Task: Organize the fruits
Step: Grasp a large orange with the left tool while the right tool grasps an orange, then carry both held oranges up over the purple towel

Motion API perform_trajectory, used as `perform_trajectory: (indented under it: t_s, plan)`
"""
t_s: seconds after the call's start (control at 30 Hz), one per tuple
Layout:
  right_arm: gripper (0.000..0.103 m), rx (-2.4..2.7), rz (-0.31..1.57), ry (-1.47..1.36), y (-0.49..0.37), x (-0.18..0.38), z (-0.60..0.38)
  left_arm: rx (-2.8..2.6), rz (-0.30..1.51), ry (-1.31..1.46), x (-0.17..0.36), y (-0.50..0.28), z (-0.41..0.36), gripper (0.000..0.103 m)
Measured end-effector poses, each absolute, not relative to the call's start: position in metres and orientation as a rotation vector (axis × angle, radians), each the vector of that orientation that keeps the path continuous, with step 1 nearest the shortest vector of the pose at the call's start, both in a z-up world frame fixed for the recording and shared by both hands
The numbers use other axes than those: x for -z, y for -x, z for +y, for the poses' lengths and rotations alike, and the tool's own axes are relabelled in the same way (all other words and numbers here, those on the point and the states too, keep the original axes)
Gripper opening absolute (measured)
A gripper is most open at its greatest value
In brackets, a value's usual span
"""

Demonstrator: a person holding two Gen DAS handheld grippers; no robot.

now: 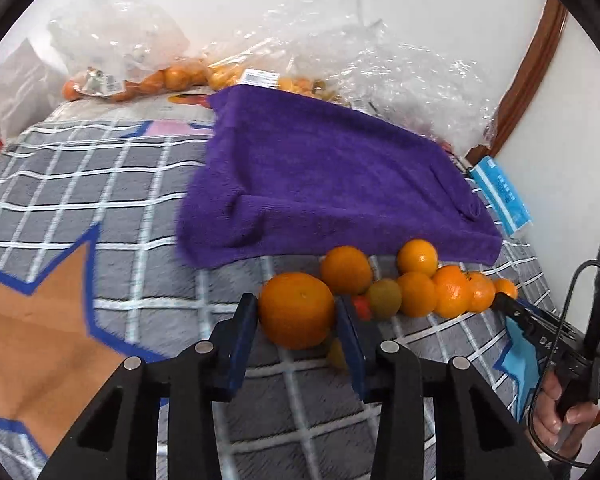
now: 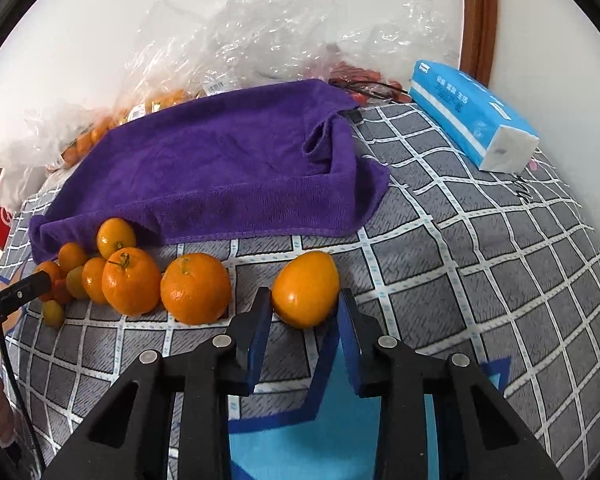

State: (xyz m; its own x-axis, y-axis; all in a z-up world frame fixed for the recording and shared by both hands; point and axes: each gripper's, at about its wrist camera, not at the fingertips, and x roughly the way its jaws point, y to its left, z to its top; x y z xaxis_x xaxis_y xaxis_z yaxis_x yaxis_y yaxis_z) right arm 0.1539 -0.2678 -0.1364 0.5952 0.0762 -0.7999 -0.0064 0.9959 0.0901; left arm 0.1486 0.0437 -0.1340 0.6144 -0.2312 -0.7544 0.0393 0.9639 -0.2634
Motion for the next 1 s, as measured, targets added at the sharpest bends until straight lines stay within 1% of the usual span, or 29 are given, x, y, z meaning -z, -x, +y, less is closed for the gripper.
perform_trajectory:
  t_s: [0.13,0.33,0.5,0.7,0.97,1.0]
  plan:
    - [0.033,-0.081,0.947,-0.065,-0.142,0.134,-0.26,0.084,0.911,0.182,0.133,-0.136,0.058,0.039]
    - [0.033,-0.112,0.94,-0.016,-0.133,0.138,-0.246,0.068,0.909,0.155,0.141,-0.139,0.059,0.045]
    - [0.033,-0.098,0.925,-0.03,-0.135,0.144,-0.248,0.047,0.873,0.11,0.146,-0.139,0.052,0.045]
    - [0.034,-0.079,0.91,-0.061,-0.136,0.147,-0.253,0.048,0.865,0.145,0.147,-0.137,0.054,0.044]
    - [0.034,-0.08,0.915,0.029,-0.135,0.147,-0.241,0.03,0.868,0.122,0.147,-0.136,0.048,0.044]
    - [0.033,-0.077,0.913,0.032,-0.134,0.147,-0.241,0.038,0.864,0.138,0.147,-0.136,0.051,0.039]
